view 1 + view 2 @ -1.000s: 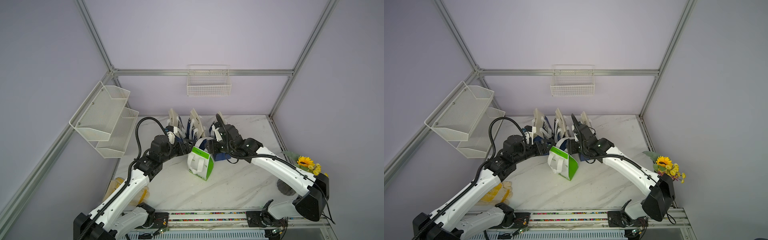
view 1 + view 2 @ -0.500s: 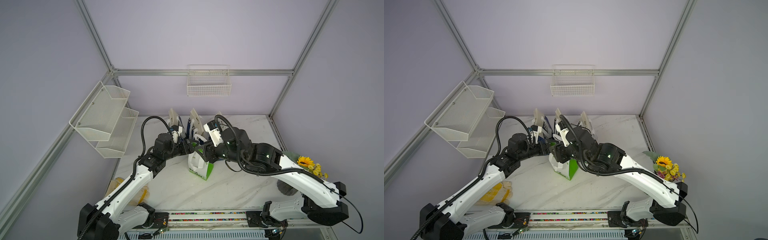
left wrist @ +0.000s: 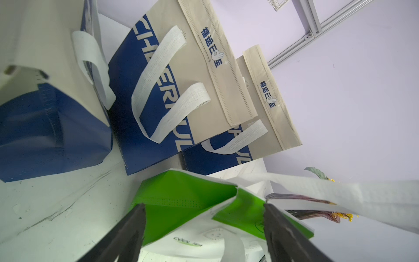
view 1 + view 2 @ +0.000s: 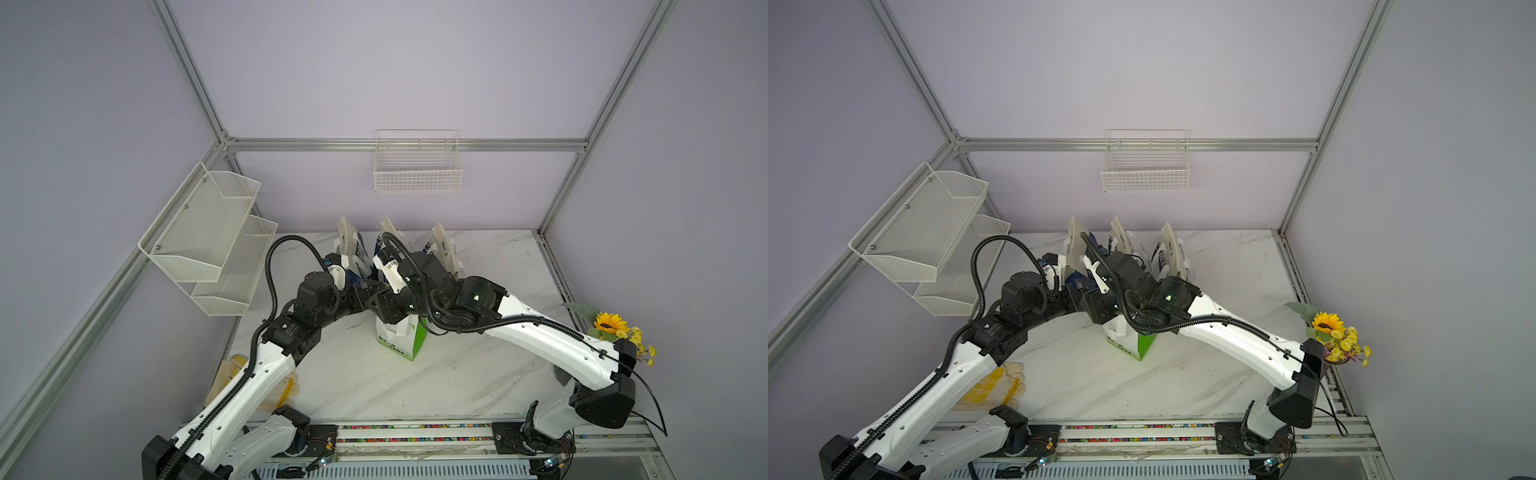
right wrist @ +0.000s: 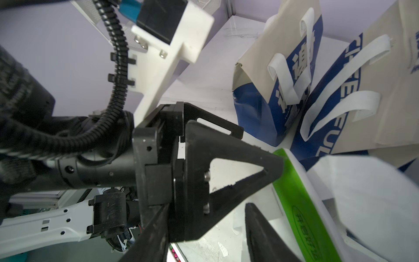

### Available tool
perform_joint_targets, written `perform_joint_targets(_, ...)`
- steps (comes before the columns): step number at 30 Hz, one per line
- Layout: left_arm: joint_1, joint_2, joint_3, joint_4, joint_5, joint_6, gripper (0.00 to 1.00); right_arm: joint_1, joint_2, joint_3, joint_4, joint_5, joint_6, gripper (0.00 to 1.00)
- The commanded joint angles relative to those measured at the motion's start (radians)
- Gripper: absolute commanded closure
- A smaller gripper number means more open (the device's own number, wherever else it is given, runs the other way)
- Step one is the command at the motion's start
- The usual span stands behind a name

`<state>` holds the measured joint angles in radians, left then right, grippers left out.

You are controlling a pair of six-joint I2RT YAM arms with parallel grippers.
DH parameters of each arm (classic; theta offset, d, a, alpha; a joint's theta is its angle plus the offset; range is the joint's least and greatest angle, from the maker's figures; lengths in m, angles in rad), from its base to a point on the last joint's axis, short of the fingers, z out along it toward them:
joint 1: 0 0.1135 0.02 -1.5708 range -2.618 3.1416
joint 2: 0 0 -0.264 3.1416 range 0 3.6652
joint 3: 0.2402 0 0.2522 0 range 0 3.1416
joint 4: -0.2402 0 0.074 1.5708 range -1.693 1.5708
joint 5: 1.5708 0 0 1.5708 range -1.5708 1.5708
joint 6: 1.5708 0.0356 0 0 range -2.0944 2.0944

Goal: Open the takeout bag
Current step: Adjust the takeout bag at the center of the board.

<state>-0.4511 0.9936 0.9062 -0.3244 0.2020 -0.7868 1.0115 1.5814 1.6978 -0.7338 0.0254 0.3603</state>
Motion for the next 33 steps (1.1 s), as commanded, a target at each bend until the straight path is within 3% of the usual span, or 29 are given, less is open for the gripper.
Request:
perform_joint_targets(1, 0.002, -0.072, 0.05, -0.017, 0.01, -0.034, 0.21, -0.085, 0.038, 0.01, -0.048, 0.073, -0.042, 0.45)
perform_joint_targets(6, 0.014, -0.099, 0.065, -0.108, -0.063, -0.042, 0.21, -0.131, 0.011, -0.009, -0.038, 0.015, -0.086, 0.45)
perform_joint_targets(13, 0.04, -0.086, 0.038, -0.129, -0.037, -0.007, 0.2, -0.133, -0.075, -0.062, -0.017, -0.03, -0.128, 0.4)
perform_joint_targets(19, 0.061, -0.078, 0.02, -0.199, -0.105, 0.032, 0.16, -0.144, -0.118, -0.066, 0.0, -0.109, -0.137, 0.38)
perform_joint_targets(33, 0.073, -0.169, 0.06, -0.141, 0.141, 0.022, 0.21, -0.185, 0.007, -0.014, -0.007, -0.12, -0.147, 0.49)
